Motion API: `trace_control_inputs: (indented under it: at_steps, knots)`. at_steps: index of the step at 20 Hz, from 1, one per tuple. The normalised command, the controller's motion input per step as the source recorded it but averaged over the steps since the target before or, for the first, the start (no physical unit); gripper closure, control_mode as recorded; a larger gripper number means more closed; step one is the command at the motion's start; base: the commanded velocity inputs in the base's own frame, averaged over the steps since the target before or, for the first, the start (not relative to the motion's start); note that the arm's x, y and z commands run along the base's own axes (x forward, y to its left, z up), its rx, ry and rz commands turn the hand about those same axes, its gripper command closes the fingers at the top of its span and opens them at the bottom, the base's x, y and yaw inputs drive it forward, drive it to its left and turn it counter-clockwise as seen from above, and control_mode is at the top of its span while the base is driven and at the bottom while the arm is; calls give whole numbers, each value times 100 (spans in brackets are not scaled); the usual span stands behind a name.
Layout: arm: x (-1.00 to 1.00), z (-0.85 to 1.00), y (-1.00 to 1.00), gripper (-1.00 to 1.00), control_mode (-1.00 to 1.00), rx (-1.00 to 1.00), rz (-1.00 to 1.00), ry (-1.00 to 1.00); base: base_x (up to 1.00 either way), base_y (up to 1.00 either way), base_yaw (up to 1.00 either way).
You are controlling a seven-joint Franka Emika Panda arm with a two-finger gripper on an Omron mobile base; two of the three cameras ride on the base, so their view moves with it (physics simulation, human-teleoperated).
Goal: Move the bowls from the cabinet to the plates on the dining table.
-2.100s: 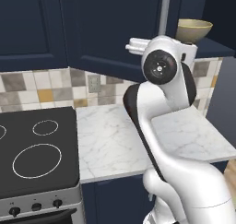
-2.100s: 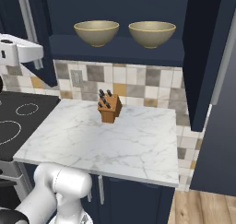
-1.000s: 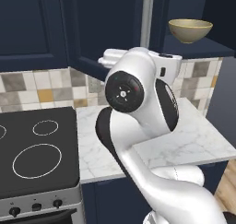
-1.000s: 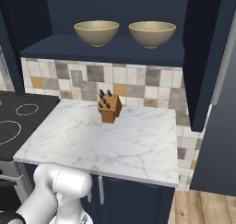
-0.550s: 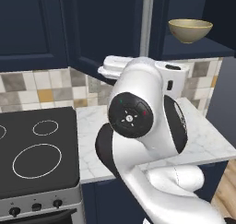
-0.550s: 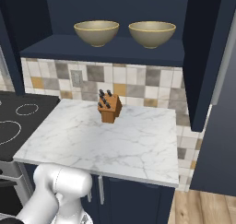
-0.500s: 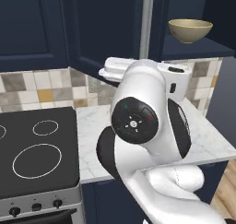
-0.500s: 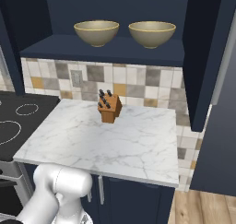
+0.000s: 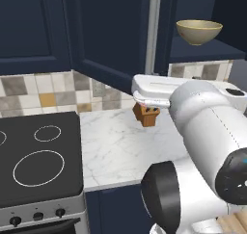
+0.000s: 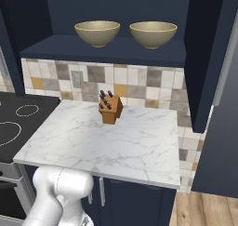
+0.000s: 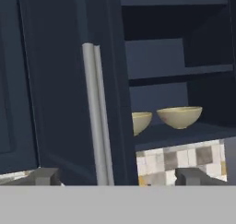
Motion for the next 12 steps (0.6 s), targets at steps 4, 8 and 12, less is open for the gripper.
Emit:
trace_control_inputs:
  at_steps: [4, 8, 12]
  knots:
    - [-16, 0, -23, -100, -100, 6, 36, 0, 0, 0, 0]
    - [-2, 0, -24, -100, -100, 6, 36, 0, 0, 0, 0]
    - [2, 0, -23, -100, -100, 4, 35, 0, 0, 0, 0]
